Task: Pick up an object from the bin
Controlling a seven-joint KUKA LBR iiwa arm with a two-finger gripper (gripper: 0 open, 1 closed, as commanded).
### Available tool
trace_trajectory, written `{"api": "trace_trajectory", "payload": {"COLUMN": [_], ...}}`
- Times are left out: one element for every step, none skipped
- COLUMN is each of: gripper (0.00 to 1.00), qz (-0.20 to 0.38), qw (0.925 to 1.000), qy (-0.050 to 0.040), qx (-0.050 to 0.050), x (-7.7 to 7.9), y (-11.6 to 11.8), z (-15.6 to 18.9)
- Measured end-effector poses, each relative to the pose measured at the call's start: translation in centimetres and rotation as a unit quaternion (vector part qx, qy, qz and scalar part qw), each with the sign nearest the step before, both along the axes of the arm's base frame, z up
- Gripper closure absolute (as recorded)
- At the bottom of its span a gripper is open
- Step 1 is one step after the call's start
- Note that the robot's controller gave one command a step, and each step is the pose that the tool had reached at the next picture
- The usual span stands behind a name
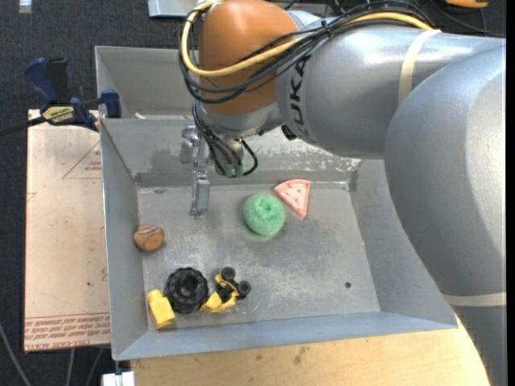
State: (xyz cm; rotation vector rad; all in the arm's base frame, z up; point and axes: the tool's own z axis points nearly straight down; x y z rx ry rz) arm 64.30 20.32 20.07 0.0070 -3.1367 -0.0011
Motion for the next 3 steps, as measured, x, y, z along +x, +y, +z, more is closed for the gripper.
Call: {"api": "trace_trajectory", "payload": {"gripper": [0.00,0.00,0.00], "qz": [-0.002,-0.011,-0.029], "qw": [1.0000,0.9999,0.9996], "qy": [-0.0031,-0.0057,-0.0032], "qx": [0.001,0.001,0.001], "x": [0.1,-2.3,-3.4], "y": [-0.1,-0.6,-0.7], "z": [0.5,-4.4,-9.9]}}
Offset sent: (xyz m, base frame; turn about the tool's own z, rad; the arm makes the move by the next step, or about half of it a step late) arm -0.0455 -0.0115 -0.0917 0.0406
